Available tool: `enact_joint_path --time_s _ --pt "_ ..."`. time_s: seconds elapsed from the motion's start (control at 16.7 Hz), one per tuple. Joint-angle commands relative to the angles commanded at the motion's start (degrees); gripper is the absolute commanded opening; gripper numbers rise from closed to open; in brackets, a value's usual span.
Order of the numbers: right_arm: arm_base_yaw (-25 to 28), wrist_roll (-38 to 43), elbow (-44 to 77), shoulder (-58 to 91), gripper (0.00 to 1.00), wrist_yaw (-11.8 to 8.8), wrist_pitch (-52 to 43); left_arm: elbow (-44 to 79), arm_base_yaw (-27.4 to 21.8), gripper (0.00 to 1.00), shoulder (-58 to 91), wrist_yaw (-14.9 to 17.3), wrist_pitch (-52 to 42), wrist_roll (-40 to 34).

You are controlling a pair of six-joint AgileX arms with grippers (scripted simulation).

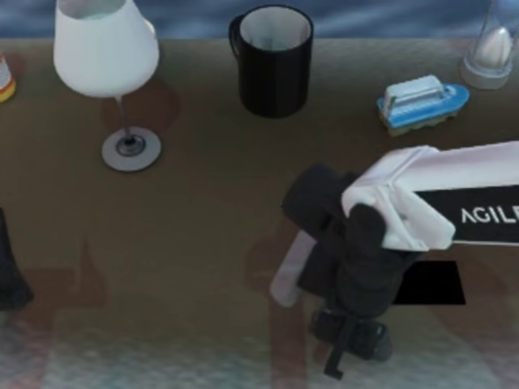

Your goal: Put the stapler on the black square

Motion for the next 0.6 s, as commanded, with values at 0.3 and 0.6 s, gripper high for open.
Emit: enact_joint_path --time_s 0.3,0.6 --pt "0.19 -0.21 7.46 -4.94 0.00 -0.04 -13.85 0.00 0.00 1.00 0.00 0.00 0.00 0.00" --pt "0.16 -0.33 11.13 -8.13 0.00 -0.02 -19.63 0.00 0.00 1.00 0.00 0.00 0.00 0.00"
